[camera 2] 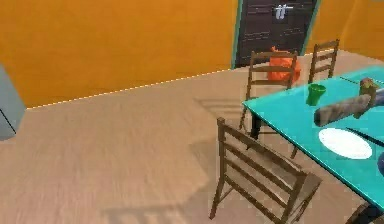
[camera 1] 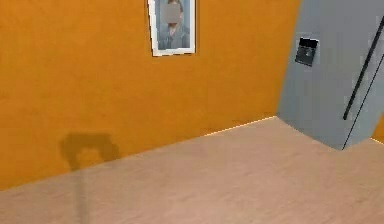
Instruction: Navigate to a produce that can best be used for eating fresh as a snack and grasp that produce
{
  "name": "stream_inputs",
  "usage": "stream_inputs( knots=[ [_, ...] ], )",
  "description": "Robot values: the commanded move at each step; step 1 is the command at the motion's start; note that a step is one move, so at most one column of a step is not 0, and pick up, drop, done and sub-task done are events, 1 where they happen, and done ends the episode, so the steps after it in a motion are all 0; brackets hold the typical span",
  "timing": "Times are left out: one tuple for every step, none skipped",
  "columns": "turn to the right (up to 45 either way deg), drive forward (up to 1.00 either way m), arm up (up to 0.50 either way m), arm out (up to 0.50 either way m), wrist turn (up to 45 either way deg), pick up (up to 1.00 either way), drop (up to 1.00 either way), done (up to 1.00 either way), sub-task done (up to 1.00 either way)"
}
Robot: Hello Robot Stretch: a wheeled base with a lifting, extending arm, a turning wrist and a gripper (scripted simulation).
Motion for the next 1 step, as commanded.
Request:
stream_inputs(
  knots=[
    [45.0, 0.0, 0.0, 0.0, 0.0, 0.0, 0.0, 0.0, 0.0]
  ],
)
